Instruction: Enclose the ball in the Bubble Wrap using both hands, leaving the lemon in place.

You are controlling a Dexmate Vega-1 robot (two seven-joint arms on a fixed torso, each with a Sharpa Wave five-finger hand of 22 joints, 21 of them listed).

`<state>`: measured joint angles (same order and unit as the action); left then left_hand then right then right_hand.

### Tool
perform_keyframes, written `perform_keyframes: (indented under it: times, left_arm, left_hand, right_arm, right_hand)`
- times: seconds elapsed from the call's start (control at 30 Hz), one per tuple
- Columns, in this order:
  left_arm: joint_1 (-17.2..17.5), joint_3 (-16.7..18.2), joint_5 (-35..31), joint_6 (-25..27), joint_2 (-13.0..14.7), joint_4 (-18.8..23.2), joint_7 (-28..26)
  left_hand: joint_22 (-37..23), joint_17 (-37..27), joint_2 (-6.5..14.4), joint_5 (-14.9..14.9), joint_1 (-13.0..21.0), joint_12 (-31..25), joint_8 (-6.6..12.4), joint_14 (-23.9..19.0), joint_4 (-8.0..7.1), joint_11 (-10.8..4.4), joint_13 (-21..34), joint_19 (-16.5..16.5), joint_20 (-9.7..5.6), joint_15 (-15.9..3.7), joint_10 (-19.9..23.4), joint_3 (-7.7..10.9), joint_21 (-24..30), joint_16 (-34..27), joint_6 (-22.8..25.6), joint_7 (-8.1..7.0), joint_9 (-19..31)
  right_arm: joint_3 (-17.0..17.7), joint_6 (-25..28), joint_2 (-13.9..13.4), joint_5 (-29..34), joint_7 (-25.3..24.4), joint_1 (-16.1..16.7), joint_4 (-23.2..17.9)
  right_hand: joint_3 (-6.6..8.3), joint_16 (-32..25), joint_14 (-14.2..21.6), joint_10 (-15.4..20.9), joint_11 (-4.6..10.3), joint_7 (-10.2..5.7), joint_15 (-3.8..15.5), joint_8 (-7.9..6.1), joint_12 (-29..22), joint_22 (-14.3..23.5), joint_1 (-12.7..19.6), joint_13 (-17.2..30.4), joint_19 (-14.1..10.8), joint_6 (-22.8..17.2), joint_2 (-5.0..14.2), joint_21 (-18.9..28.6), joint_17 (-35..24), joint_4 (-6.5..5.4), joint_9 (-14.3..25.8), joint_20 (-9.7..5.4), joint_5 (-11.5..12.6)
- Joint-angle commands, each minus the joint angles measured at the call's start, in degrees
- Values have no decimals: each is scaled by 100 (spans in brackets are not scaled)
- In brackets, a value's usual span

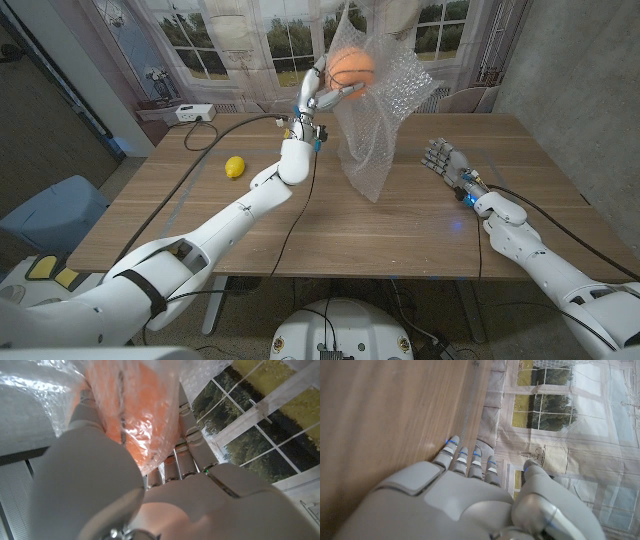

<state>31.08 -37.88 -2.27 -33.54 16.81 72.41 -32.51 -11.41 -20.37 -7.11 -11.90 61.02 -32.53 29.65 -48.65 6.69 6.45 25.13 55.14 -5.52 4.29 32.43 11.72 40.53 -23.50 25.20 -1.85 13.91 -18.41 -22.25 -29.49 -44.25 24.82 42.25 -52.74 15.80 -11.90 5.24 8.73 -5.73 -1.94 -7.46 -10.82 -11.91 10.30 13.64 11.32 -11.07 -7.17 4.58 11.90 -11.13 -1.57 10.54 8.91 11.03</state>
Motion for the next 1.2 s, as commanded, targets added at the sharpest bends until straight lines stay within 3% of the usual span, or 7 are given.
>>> perform_keyframes:
  times: [0.03, 0.2, 0.23, 0.53, 0.8, 0.93, 1.2]
  left_arm:
    - [303, 634, 1399, -1128, -270, -144, 1412]
    - [342, 787, 1621, -1272, -408, -246, 1708]
    - [346, 808, 1731, -1306, -442, -281, 1803]
    - [419, 1005, 2217, -1591, -695, -518, 2277]
    - [412, 1123, 2433, -1778, -897, -912, 2517]
    - [352, 1164, 2624, -1944, -1060, -1277, 2686]
    - [217, 1201, 2800, -2115, -1272, -1983, 2941]
  left_hand:
    - [-5, -30, 1485, 21, 1362, 28, 38, -1937, 211, -1542, 433, -188, -104, -1750, 2204, 519, 44, 46, 2770, 41, 47]
    - [-6, -43, 1498, 43, 1358, 37, 42, -1937, 207, -1540, 460, -204, -107, -1753, 2204, 536, 69, 58, 2769, 20, 44]
    - [-6, -45, 1499, 46, 1358, 39, 41, -1939, 207, -1538, 464, -209, -106, -1754, 2202, 538, 72, 59, 2765, 18, 44]
    - [-5, -65, 1493, 70, 1360, 52, 48, -1952, 214, -1537, 499, -225, -113, -1757, 2211, 558, 111, 69, 2768, 5, 41]
    - [-5, -80, 1488, 85, 1358, 63, 54, -1951, 217, -1536, 527, -256, -112, -1756, 2218, 572, 136, 82, 2772, -12, 36]
    - [-4, -84, 1484, 92, 1353, 65, 56, -1938, 217, -1536, 540, -267, -114, -1753, 2230, 578, 149, 94, 2775, -16, 34]
    - [-4, -100, 1485, 111, 1339, 105, 59, -1929, 211, -1528, 578, -311, -109, -1754, 2185, 597, 185, 117, 2769, -26, 27]
  right_arm:
    - [-265, 554, -110, 60, 569, -293, -93]
    - [-394, 939, -199, 38, 929, -441, -134]
    - [-414, 1052, -220, 21, 977, -464, -161]
    - [-689, 1682, -233, 23, 1771, -885, 89]
    - [-816, 1884, 98, -78, 2772, -1413, 878]
    - [-823, 1917, 397, -146, 3392, -1768, 1543]
    - [-819, 2087, 644, -116, 4132, -2173, 2166]
  right_hand:
    - [-108, -76, 144, 26, -62, 3, -47, 2, 11, 6, -128, 13, -130, 23, -83, 44, -36, -36, 12, 40, -6]
    - [-282, -127, 319, 97, -116, 73, -121, -9, -5, 8, -335, 13, -262, 19, -273, 78, -46, -97, 16, 121, 19]
    - [-382, -145, 402, 221, -260, 88, -161, -13, -43, 10, -459, 13, -324, 21, -368, 89, -49, -138, 18, 129, 41]
    - [-774, -246, 908, 542, -653, 332, -429, -26, -72, 13, -902, -3, -643, -16, -712, 143, -44, -294, 17, 256, 185]
    - [-1058, -305, 1526, 817, -676, 460, -418, -25, -33, 32, -1075, -27, -1349, 18, -830, 308, -19, -396, 12, 278, 397]
    - [-1093, -313, 1642, 898, -677, 527, -422, -21, -36, 34, -1069, -30, -1473, 36, -832, 334, -15, -401, 11, 261, 433]
    - [-1162, -359, 2018, 1104, -681, 587, -408, -23, -35, 37, -1015, -34, -1859, 76, -803, 425, -7, -401, 9, 220, 518]
